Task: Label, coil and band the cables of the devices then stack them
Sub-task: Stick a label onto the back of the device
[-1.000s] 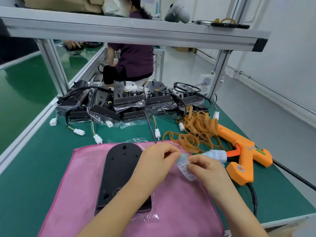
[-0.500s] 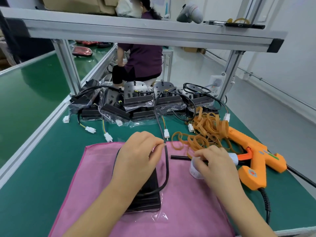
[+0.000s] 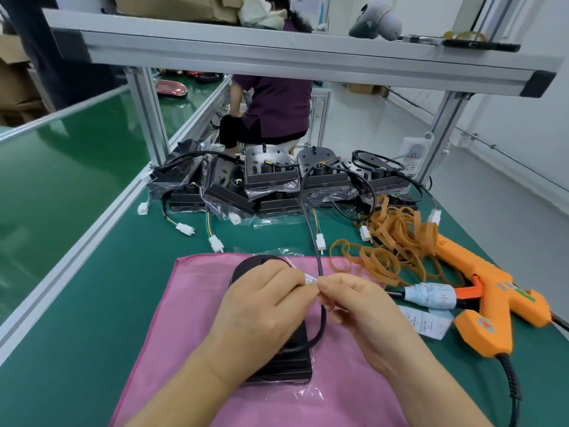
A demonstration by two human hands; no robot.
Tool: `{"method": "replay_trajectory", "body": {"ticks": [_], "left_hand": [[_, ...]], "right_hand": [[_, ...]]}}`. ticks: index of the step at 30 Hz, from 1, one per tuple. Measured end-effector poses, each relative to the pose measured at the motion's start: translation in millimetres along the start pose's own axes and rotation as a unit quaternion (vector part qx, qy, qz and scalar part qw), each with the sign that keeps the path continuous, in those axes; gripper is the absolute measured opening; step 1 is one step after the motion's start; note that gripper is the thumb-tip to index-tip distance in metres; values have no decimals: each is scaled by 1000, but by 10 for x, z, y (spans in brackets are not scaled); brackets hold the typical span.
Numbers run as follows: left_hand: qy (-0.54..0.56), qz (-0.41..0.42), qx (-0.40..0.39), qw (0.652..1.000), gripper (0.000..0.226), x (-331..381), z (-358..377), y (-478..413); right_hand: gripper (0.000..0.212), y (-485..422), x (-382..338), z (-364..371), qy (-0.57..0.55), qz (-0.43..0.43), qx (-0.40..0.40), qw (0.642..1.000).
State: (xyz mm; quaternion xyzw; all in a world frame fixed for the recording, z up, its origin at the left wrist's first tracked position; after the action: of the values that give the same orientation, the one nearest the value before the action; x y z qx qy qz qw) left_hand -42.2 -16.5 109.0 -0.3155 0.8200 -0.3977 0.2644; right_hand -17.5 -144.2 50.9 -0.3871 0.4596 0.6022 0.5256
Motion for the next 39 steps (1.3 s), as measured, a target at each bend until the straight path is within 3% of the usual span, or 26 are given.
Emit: {"method": "replay_trajectory", "body": {"ticks": [2,4,5,7,9,12,16,19,26,30,39], "left_hand": [[33,-12,-18,999,12,-55,18,62],[121,-125,-60,983,15,-273,71,144],[177,-231,-96,952,13,-449,116,208],[289,-415,-211,836,9,-707,318,430],[358,-472,-318,740,10,-769,475,600],[406,-487,-351,690,14,-808,512,607],[401,-487,-357,689,19,-868,526,547],[361,-481,-366,710,15,-912,541,540],[296,-469,-384,738,19,-912,656,614],[230,-449,-389,771,21,-927,684,634],[166,-420,-403,796,24,-913,691,623]], "right_hand": [[27,-26,-7,9,35,-7,-4,999],[26,-53,-55,31,87,-21,-23,996],[25,-69,-81,52,118,-26,-40,992],[22,-114,-101,99,183,-21,-70,980],[21,-174,-97,162,228,-9,-96,969],[19,-266,-88,298,260,2,-131,957],[16,-383,-101,411,285,-7,-139,949],[13,-445,-95,460,335,-15,-133,933],[16,-548,46,378,389,-6,-59,919],[26,-577,136,376,458,2,-54,888],[24,-608,83,469,572,-30,-47,818]]}}
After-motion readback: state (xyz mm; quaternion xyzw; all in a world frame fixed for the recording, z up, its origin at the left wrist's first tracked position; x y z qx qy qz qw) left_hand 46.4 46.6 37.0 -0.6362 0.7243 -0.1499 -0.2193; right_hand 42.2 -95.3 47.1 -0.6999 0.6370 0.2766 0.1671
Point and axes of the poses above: each hand's wrist, its own y-axis away from the middle knuckle, its own z-axis out of the palm, x = y × z, the point moved 7 cm from there along -y, towards the middle knuckle, and after that the axes turned 11 degrees about -y, right-handed, at the moved point
